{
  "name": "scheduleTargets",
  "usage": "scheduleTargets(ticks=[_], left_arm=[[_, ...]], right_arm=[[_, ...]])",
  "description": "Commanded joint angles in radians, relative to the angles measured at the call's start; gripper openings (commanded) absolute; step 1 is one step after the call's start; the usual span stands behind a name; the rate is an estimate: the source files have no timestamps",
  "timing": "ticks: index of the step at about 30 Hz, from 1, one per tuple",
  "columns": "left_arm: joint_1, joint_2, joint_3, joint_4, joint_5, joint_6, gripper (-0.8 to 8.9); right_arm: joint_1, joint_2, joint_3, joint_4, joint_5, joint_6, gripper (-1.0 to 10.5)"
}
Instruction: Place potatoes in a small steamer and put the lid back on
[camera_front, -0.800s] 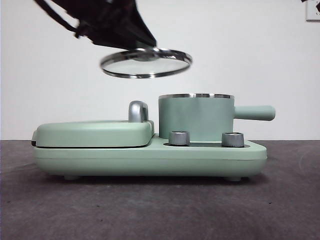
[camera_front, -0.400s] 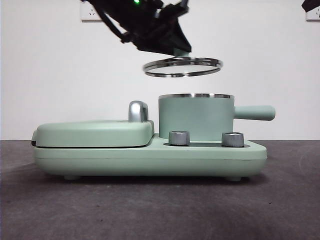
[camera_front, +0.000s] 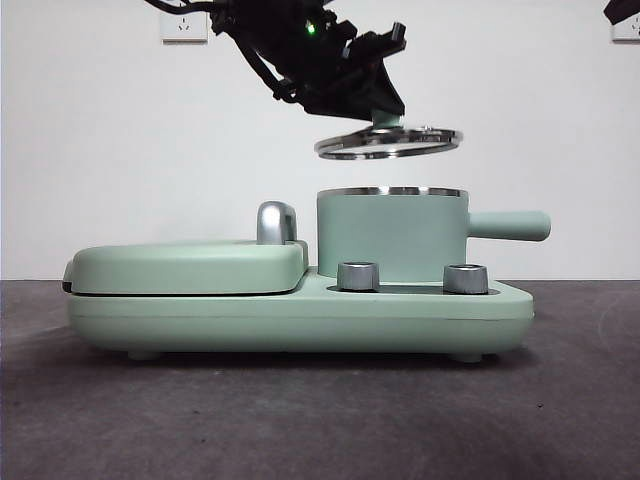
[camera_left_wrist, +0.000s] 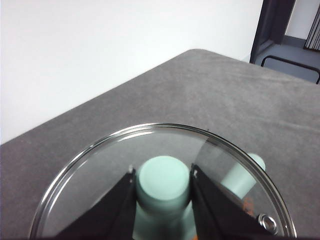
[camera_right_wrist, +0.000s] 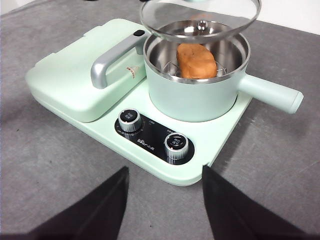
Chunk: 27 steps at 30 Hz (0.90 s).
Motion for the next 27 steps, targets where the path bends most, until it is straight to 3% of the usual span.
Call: scheduleTargets(ticks=[1,27], left_arm=[[-0.013,0.022,0.035,0.027,0.001,0.035,0.08],[-0.017,0.076,0.035,-0.032,0.002,0.051,0.08]], right_arm=[[0.005,0.003,0.003,0.004,0.008,0.010,2.3],[0.005,0.003,0.002,-0.004,0.032,0.010,2.3]])
